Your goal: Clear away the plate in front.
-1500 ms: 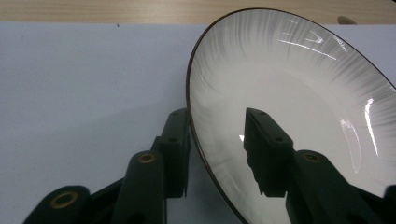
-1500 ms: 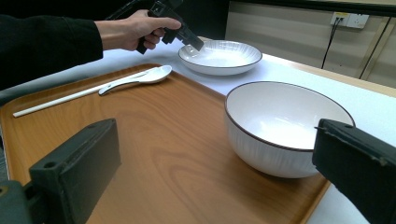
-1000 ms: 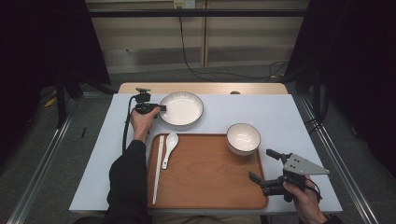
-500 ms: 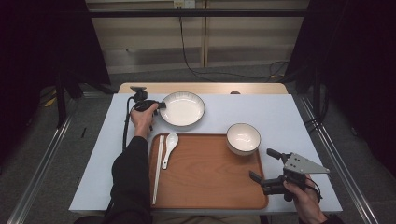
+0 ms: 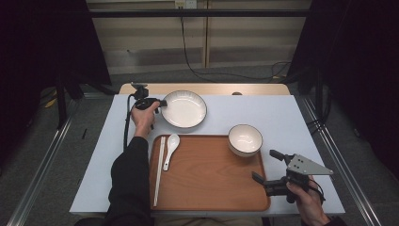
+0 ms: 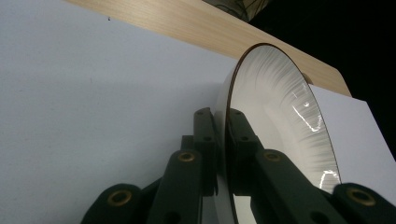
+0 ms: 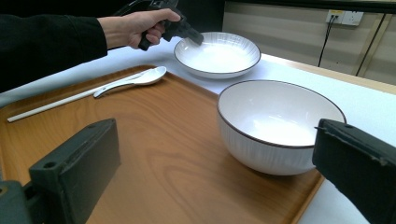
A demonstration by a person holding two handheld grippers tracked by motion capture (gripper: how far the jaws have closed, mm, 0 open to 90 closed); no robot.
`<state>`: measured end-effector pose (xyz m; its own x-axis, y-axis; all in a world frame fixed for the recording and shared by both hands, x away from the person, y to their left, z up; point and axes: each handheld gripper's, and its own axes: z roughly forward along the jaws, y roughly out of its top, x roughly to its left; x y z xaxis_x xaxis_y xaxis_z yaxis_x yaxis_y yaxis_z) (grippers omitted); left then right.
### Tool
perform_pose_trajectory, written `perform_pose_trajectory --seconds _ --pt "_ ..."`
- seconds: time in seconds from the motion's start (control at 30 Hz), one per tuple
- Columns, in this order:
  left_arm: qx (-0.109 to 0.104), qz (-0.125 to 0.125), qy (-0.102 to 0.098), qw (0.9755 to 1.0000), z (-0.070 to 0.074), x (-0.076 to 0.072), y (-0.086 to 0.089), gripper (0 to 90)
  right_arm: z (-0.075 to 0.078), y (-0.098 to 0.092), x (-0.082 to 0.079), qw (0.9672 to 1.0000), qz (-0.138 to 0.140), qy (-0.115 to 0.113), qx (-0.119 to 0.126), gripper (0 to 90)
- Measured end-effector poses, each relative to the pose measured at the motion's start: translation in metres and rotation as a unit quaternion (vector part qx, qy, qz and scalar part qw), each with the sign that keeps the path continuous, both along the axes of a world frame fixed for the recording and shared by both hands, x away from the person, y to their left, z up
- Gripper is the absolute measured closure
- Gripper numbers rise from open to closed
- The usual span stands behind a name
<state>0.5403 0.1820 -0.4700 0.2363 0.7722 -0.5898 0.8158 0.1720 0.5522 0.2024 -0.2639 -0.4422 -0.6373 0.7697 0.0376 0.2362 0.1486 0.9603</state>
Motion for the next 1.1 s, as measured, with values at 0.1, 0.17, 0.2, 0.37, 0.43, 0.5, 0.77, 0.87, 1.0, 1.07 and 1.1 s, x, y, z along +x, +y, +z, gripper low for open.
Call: perform_pose_trajectory --seconds 0.1,0.17,0.2,0.37,0.43,0.5,0.77,0.87,1.0,1.07,1.1 --pt "0.005 -0.001 -0.004 1.0 0.004 -0.002 0.0 84.6 0.0 0.0 0.0 1.0 0.001 -0.001 -0.002 0.5" --pt "0.004 0.004 -0.009 0.9999 0.006 -0.003 0.0 84.4 0.0 0.0 0.0 1.0 0.0 0.001 -0.002 0.5" --pt "0.003 0.002 -0.008 1.0 0.006 -0.003 0.001 84.3 0.0 0.0 0.0 1.0 0.0 0.001 -0.002 0.5" --pt "-0.007 0.007 -0.007 0.9999 0.01 -0.005 0.003 84.2 0.0 0.001 -0.001 1.0 -0.001 0.0 -0.002 0.5" --pt "-0.008 0.007 -0.012 0.9999 0.013 -0.006 0.004 83.9 0.0 0.001 -0.001 1.0 -0.001 0.001 -0.002 0.5" --pt "-0.01 0.001 -0.015 0.9998 0.017 -0.007 0.005 83.8 0.0 0.0 -0.001 1.0 0.0 0.0 -0.002 0.5" --pt "-0.015 -0.001 -0.027 0.9995 0.035 -0.017 0.013 83.9 0.0 0.0 -0.001 1.0 -0.003 0.0 -0.003 0.5" --pt "-0.009 -0.003 -0.04 0.9992 0.043 -0.022 0.016 83.8 0.001 0.001 -0.002 1.0 -0.003 -0.001 -0.003 0.4" --pt "-0.01 -0.012 -0.046 0.9988 0.051 -0.03 0.018 83.4 0.001 0.001 -0.002 1.0 -0.003 -0.003 -0.001 0.4" --pt "-0.017 -0.015 -0.048 0.9986 0.054 -0.034 0.018 83.3 0.001 0.001 -0.002 1.0 -0.006 0.001 -0.001 0.4" --pt "-0.017 -0.018 -0.05 0.9984 0.055 -0.036 0.018 83.3 0.002 0.001 -0.002 1.0 -0.004 -0.001 -0.001 0.4"
